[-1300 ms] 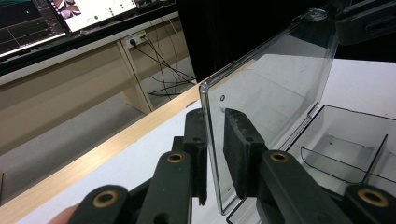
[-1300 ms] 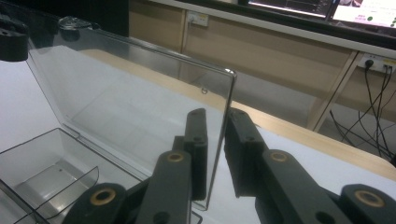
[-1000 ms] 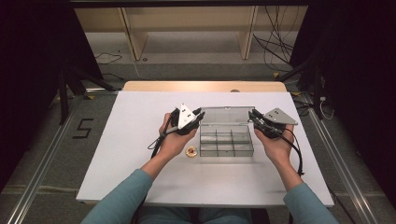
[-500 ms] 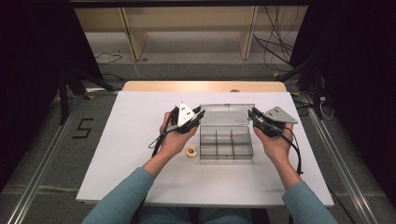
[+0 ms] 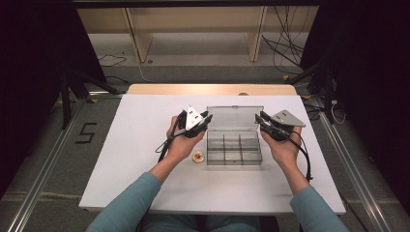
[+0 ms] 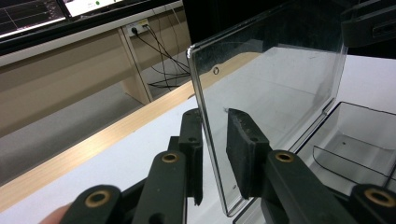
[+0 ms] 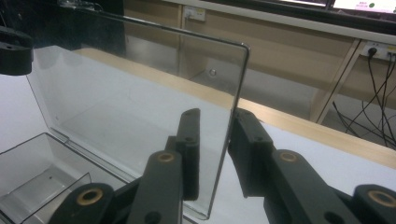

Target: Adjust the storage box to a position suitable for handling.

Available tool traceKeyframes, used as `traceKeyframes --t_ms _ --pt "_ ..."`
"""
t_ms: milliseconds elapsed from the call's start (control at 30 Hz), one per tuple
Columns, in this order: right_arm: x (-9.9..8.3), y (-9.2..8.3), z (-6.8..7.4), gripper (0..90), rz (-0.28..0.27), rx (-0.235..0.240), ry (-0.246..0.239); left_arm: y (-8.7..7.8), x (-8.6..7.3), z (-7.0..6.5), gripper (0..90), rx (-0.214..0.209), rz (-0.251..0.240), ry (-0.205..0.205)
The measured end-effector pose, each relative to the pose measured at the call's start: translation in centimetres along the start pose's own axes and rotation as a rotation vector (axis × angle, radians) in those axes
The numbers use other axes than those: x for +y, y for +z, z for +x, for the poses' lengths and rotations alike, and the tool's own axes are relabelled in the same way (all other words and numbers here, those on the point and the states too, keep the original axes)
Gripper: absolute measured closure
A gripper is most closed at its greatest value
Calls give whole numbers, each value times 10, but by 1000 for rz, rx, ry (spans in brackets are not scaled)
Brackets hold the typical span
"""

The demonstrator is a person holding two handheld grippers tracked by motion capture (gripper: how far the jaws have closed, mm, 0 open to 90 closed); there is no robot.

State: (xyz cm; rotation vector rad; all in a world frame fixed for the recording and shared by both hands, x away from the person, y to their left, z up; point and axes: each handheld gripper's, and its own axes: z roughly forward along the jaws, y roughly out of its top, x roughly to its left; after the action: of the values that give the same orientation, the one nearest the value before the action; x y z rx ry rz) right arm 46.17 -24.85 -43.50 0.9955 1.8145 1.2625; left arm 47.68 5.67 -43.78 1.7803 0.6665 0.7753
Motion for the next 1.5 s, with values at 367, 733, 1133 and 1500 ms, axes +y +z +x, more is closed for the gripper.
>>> traceKeyframes --t_ms 367,733,1133,1500 --pt "-4 6 0 729 30 1 6 5 -3 1 754 1 18 -7" --pt "-8 10 -1 722 47 0 10 9 -7 2 749 -1 30 -22" --pt "-13 16 -1 719 74 0 14 16 -13 2 740 -6 62 -29" --pt "-18 20 -2 714 109 10 27 21 -17 3 731 -14 86 -56"
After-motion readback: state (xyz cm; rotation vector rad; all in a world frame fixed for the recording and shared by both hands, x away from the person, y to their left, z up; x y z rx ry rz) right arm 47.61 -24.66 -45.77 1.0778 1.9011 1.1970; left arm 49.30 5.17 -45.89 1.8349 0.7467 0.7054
